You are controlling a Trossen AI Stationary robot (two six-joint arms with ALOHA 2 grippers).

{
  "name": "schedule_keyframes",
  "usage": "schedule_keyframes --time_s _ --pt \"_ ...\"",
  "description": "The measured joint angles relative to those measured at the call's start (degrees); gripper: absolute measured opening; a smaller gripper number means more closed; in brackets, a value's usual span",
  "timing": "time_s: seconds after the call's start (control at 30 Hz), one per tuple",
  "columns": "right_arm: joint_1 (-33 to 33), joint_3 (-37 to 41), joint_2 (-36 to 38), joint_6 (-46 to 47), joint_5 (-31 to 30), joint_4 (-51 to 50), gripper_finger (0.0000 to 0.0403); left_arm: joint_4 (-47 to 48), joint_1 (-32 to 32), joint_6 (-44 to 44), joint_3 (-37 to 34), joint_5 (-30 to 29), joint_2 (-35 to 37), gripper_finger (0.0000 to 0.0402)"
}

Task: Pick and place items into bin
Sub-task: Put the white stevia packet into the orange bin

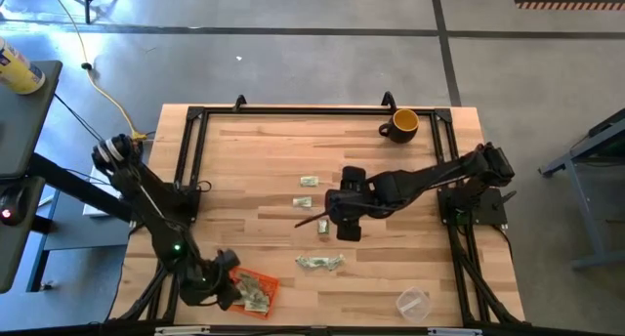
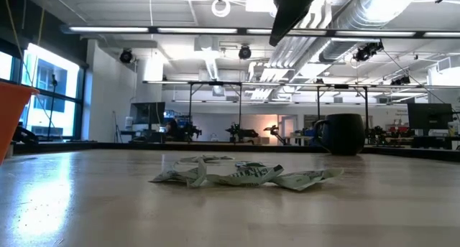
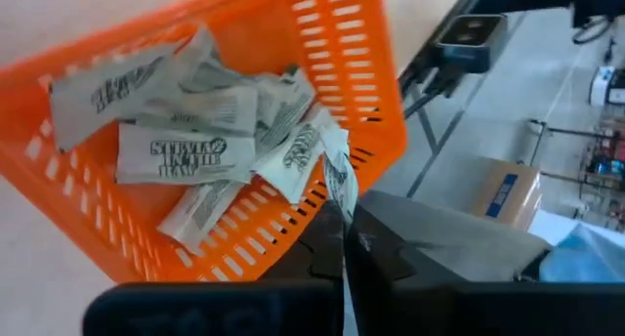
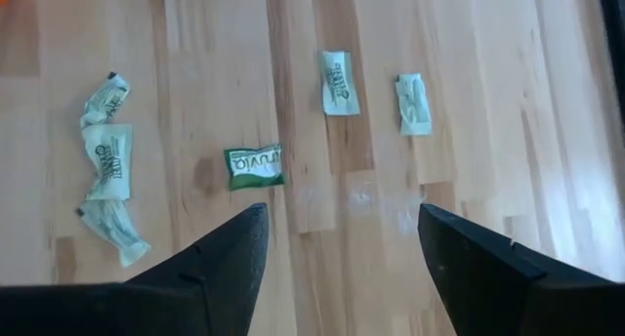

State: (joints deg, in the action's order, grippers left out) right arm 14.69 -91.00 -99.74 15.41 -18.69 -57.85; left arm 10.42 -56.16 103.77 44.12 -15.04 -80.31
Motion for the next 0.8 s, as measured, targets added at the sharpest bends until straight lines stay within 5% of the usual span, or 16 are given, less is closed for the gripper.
schedule_keyframes --time_s 0.13,0.33,0.5,0.8 --pt "0.38 0.0 0.0 -1.09 -0.2 0.31 0.0256 0.17 -0.09 1.89 -0.11 -0.58 -2.6 0.0072" --pt "-0.91 0.0 -0.47 -4.92 0.09 4.3 0.0255 -0.13 -0.05 2.02 0.07 2.08 -2.18 0.0175" --pt "-4.25 0.0 -4.02 -9.97 5.75 8.13 0.0255 0.34 -0.11 -8.12 0.13 5.23 1.61 0.0249" --pt "-11.29 0.04 -14.89 -21.65 9.03 15.77 0.0255 18.93 0.33 -18.07 0.14 -8.22 15.19 0.0267"
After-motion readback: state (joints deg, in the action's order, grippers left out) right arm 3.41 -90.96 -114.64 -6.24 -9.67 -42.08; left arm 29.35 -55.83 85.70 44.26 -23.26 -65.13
